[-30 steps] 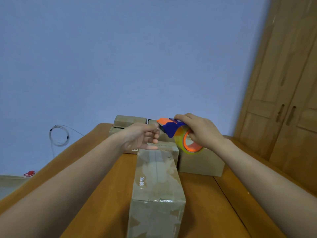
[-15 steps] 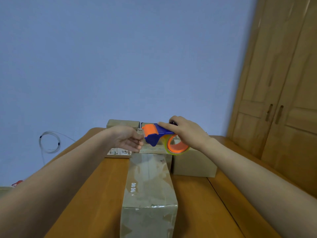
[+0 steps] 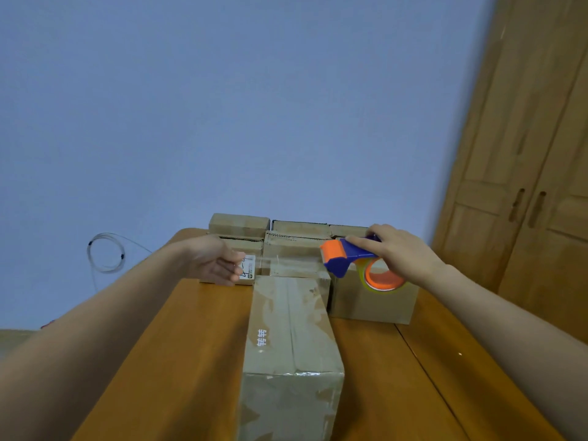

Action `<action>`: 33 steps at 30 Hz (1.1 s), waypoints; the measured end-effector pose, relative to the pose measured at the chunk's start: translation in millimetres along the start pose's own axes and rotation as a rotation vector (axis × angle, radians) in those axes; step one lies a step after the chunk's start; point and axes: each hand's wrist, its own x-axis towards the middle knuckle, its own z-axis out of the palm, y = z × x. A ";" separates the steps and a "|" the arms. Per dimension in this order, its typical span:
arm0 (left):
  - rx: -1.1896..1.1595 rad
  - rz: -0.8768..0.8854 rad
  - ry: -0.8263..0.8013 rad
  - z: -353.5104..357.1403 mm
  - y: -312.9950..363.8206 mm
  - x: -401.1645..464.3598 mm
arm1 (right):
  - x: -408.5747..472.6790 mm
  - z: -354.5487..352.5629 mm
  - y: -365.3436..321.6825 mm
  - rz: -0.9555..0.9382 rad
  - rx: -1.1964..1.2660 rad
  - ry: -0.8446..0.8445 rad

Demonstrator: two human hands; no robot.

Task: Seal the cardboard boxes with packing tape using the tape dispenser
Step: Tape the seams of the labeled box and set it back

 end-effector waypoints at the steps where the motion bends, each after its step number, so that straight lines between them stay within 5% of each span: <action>1: -0.020 0.006 -0.018 1.0 -2.6 1.5 | -1.2 1.0 0.1 0.002 0.004 0.003; 7: -0.038 0.034 -0.029 16.0 -14.9 6.8 | -9.5 12.2 0.6 -0.028 -0.013 0.020; 21: 0.192 0.146 0.268 33.0 -22.7 21.7 | -11.8 31.0 -6.8 0.011 -0.030 -0.056; 33: 0.176 0.049 0.271 35.0 -16.7 19.4 | -8.1 46.8 -3.9 0.052 0.000 -0.095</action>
